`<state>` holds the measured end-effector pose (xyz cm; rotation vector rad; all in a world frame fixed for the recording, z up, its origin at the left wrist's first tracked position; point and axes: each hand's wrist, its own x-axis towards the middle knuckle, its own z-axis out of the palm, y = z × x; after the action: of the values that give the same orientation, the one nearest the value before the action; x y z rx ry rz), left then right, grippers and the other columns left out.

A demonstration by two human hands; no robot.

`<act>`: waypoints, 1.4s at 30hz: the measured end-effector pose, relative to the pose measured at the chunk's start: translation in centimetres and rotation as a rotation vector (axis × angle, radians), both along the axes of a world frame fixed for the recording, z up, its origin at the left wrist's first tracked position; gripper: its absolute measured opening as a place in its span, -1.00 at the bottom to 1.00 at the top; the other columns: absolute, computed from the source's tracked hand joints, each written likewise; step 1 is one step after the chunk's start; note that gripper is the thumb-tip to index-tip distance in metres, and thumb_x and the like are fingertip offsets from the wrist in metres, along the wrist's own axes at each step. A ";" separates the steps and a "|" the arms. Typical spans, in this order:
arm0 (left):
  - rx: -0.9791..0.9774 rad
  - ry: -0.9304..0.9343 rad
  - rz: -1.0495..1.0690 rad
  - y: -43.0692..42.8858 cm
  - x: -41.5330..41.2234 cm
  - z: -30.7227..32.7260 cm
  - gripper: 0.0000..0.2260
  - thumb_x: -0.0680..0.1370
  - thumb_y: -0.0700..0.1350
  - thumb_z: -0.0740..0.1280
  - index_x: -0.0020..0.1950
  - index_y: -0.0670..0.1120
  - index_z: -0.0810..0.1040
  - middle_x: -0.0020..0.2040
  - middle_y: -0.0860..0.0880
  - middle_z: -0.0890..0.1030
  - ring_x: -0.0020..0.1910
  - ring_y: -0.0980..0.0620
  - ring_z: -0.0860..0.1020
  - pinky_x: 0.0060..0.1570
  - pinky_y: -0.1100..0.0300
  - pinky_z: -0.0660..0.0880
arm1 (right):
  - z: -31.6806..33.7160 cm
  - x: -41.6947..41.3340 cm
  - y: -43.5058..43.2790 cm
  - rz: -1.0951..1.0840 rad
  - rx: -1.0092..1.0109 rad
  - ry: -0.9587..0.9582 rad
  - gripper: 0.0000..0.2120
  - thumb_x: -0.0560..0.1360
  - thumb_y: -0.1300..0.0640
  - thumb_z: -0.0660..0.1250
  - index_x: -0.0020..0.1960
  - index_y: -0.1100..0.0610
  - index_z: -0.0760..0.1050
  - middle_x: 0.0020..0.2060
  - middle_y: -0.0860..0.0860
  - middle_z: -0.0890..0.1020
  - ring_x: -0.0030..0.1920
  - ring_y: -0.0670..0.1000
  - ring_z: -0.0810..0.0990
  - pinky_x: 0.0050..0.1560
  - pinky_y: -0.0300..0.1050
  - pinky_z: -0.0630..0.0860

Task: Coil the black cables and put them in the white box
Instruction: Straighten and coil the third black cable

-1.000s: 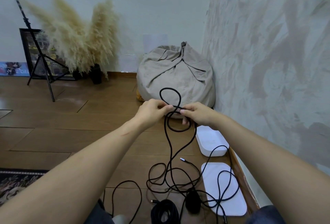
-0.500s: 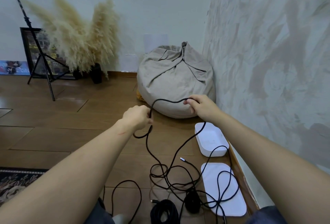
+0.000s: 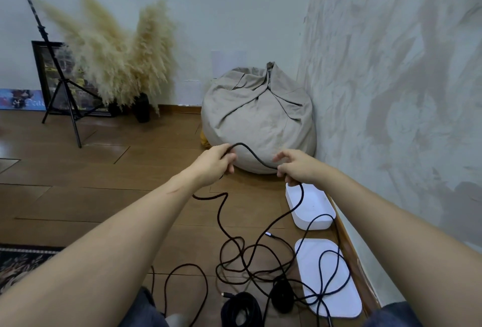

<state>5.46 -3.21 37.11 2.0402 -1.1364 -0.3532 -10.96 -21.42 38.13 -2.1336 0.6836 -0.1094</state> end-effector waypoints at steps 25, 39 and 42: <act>0.045 -0.415 0.039 -0.7 0.0 -0.1 -0.71 0.70 0.06 0.21 -0.08 -0.10 0.52 -0.21 -0.06 0.60 -0.25 -0.08 0.54 -0.19 -0.03 0.47 | 2.0 -0.4 0.9 0.290 -0.031 -0.007 -0.76 0.52 -0.14 0.44 0.01 0.02 0.60 -0.40 -0.08 0.49 -0.42 -0.14 0.41 -0.41 -0.36 0.32; -0.128 -0.146 0.049 -1.1 -2.2 1.3 -0.76 0.69 0.06 0.24 -0.10 0.01 0.58 -0.38 0.15 0.49 -0.40 0.25 0.45 -0.36 0.23 0.32 | 0.2 0.4 0.7 0.272 -0.198 0.081 -0.75 0.61 0.05 0.31 0.28 0.04 0.50 -0.12 -0.06 0.61 -0.26 -0.18 0.53 -0.25 -0.36 0.37; -0.157 -0.137 0.027 -1.4 -2.8 1.9 -0.75 0.68 0.08 0.25 -0.10 0.02 0.60 -0.38 0.12 0.48 -0.45 0.24 0.42 -0.35 0.19 0.31 | -0.1 0.7 0.6 0.270 -0.186 -0.061 -0.77 0.63 -0.03 0.30 0.03 0.13 0.57 -0.38 -0.13 0.49 -0.39 -0.17 0.43 -0.25 -0.26 0.34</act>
<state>2.61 -4.64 39.01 1.9626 -1.1792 -0.1079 -10.25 -20.87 37.99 -2.3697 0.3556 -0.0941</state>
